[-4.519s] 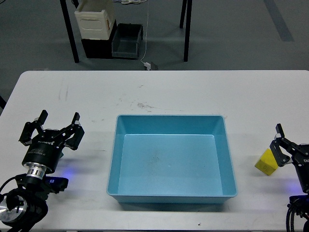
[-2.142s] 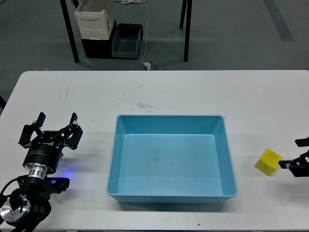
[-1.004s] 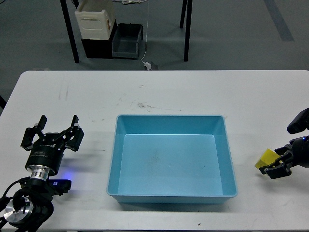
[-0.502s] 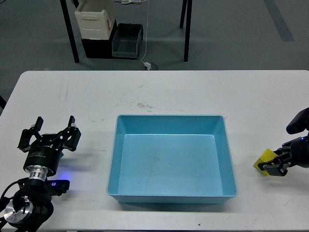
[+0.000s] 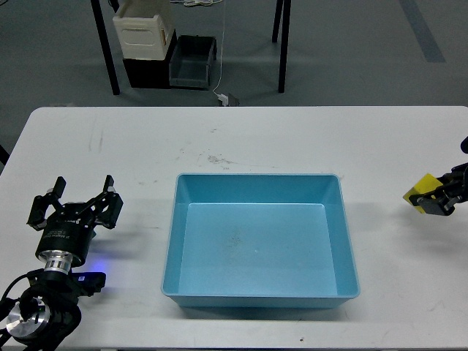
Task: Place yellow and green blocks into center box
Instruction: 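Lift the yellow cube and carry it over the blue box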
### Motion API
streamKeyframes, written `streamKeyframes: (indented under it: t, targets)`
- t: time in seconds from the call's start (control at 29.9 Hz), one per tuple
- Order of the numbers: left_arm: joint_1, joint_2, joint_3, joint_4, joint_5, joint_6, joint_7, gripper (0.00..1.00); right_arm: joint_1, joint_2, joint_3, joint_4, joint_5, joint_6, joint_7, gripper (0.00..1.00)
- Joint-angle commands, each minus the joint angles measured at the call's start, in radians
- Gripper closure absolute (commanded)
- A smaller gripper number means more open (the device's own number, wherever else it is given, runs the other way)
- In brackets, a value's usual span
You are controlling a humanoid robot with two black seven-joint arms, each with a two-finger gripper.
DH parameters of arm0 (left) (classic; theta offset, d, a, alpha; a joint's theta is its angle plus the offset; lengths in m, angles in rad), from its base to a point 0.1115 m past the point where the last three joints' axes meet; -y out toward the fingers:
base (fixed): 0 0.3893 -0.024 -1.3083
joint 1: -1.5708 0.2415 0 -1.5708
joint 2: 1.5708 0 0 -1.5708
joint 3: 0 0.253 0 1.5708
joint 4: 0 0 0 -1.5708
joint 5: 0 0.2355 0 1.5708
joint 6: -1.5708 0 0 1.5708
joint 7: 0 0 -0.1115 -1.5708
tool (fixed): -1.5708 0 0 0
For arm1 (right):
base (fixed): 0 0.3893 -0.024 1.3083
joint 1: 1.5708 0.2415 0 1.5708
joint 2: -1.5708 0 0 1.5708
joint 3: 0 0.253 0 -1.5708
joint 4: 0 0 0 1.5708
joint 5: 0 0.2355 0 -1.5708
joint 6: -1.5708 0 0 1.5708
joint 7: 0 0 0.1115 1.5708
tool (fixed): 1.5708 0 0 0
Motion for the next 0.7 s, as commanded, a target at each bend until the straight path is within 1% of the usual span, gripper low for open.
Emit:
streamKeyframes:
  t: [0.0, 0.13, 0.27, 0.37, 0.5, 0.67]
  targets:
    - [-0.001, 0.000, -0.002, 0.000, 0.000, 0.000, -0.010, 0.00, 0.089, 0.024, 0.003, 0.057, 0.054, 0.006, 0.000, 0.90]
    - [-0.003, 0.000, -0.021, 0.000, 0.000, 0.000, -0.021, 0.00, 0.148, 0.099, -0.015, 0.126, 0.100, 0.033, 0.000, 0.90]
    - [-0.004, 0.000, -0.034, 0.000, 0.000, 0.000, -0.022, 0.00, 0.230, 0.195, -0.119, 0.155, 0.102, 0.039, 0.000, 0.89]
    - [-0.004, 0.000, -0.035, 0.000, 0.000, 0.000, -0.022, 0.00, 0.273, 0.286, -0.196, 0.157, 0.103, 0.039, 0.000, 0.89]
    - [-0.003, 0.000, -0.048, 0.000, 0.000, 0.000, -0.022, 0.00, 0.276, 0.416, -0.253, 0.146, 0.115, 0.039, 0.000, 0.89]
    - [-0.004, -0.002, -0.058, 0.000, 0.000, 0.000, -0.022, 0.00, 0.265, 0.531, -0.342, 0.114, 0.111, 0.039, 0.000, 0.87]
